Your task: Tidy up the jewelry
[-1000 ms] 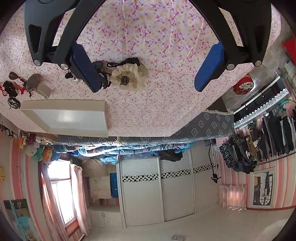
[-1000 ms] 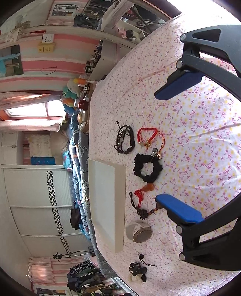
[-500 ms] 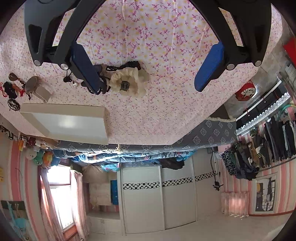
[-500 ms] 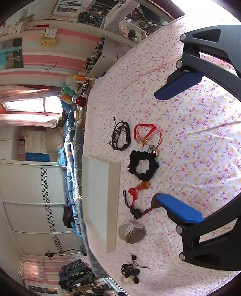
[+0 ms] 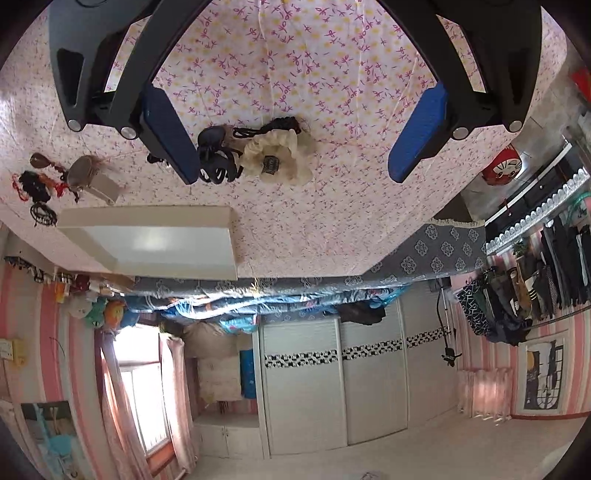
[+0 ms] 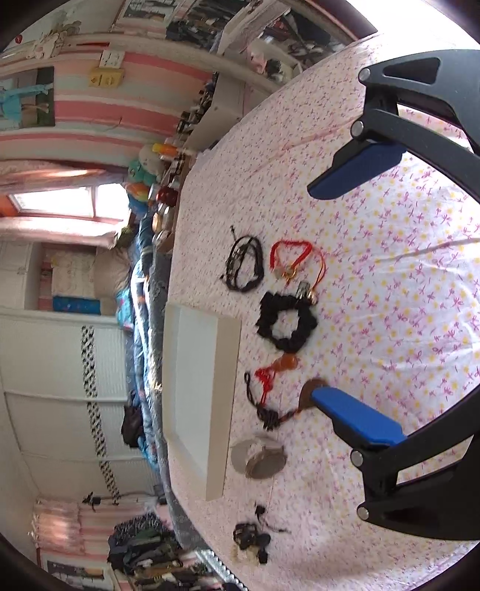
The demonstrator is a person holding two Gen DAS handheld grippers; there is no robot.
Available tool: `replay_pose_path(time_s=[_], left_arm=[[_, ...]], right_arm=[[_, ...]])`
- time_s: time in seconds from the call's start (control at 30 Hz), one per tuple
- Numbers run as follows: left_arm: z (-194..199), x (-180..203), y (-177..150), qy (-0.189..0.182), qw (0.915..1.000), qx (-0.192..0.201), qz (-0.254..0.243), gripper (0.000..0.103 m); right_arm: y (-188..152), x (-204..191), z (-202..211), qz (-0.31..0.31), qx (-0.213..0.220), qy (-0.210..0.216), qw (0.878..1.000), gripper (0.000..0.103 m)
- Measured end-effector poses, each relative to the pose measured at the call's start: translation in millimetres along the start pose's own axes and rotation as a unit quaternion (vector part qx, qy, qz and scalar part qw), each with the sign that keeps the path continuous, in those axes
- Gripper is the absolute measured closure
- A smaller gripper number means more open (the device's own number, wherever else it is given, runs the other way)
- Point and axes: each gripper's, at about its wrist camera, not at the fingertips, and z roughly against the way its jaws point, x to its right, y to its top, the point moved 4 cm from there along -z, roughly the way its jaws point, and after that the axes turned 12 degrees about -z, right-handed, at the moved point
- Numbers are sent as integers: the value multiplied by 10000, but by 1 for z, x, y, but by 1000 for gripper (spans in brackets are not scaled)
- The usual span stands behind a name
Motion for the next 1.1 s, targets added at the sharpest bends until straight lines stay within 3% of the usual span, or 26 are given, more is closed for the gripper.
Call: replay_pose_path(time_s=[0.37,0.6,0.97,1.1], left_arm=[[-18,14,0,143,9984,-429,-348,3],[-16,20,1,332,9968,-431,-582,3],[-29,12,-3,525,9942,-825,-458,3],[-31,19,0,209,9953,-759,-557,3]], right_arm=[[-1,-6,-4,126,-132,-4,9998,2],[0,-3,-4,63,-125,-1,9999,2],[4,9,4,-252,134,-163,9995,2],[5,14,2,-335,134,-292,9989,2]])
